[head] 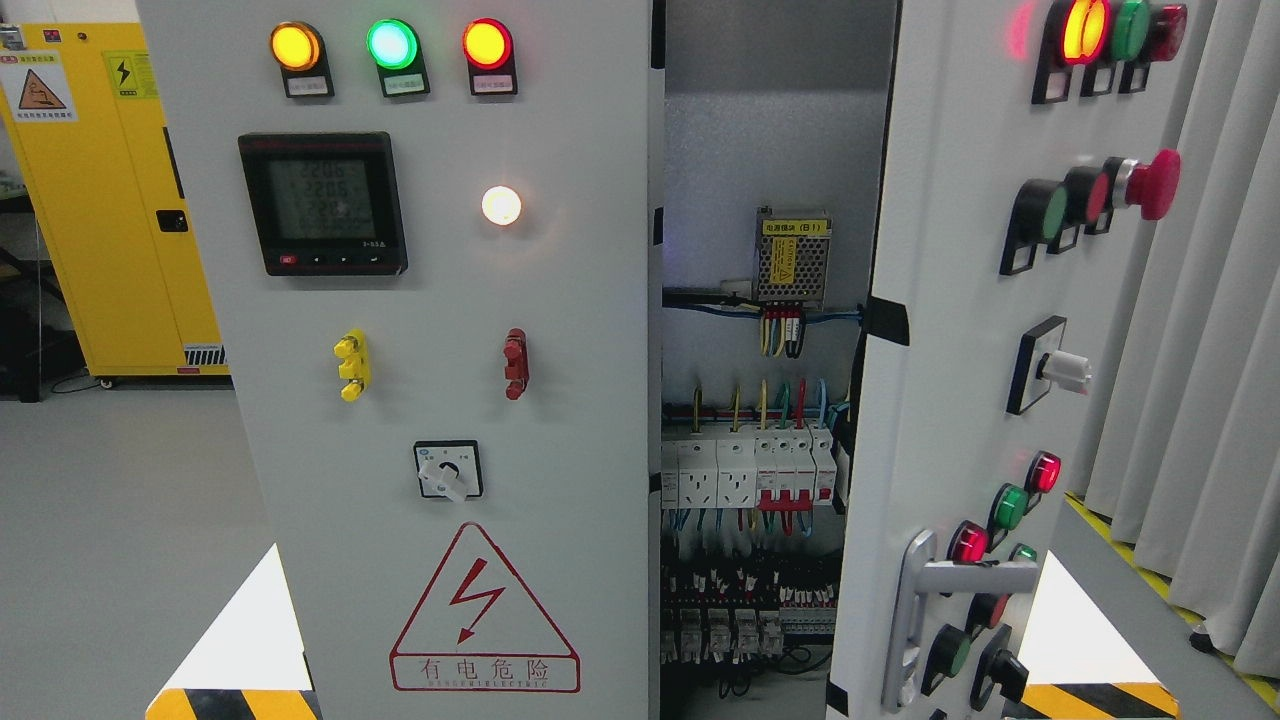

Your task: Open door with both hands

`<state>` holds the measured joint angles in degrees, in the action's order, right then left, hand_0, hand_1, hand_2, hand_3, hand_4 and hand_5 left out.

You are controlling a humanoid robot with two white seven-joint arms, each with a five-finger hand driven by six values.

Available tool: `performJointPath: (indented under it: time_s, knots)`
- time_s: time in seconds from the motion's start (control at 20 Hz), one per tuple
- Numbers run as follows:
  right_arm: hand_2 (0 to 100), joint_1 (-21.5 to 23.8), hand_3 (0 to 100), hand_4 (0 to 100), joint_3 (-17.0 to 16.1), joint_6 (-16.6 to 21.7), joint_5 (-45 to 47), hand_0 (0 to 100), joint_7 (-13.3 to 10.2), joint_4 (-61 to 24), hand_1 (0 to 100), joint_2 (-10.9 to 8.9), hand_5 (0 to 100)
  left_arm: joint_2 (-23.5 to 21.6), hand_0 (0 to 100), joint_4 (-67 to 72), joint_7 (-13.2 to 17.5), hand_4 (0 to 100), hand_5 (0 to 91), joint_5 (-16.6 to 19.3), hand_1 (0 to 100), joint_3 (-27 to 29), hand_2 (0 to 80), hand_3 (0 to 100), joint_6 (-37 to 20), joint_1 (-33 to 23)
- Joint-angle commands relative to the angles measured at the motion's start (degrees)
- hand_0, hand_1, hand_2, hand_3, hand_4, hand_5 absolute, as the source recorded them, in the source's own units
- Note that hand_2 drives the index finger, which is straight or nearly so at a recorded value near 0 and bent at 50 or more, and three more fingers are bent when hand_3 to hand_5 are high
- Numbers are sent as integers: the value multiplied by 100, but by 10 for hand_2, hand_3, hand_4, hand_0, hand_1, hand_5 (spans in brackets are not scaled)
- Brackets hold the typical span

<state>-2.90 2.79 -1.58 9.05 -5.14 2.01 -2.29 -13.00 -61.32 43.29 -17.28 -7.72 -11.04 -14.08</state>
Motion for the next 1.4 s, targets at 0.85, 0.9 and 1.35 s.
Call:
performJointPath:
  time_s: [0.85,0.9,1.35]
  knots:
    - [40,0,0,0,11,0,0,0,-4,1,500,18,0,-2699,120,-4318,610,0,0,-3780,556,-564,0,0,2120,2706]
    - [40,0,0,0,3,0,0,0,5,1,500,18,0,-2673,120,-4309,601,0,0,-3983,556,-556,0,0,2446,2961]
    - [40,0,0,0,12,0,0,0,-4,1,500,18,0,-2156,120,-4152,601,0,0,-4635,556,-564,0,0,3836,4799]
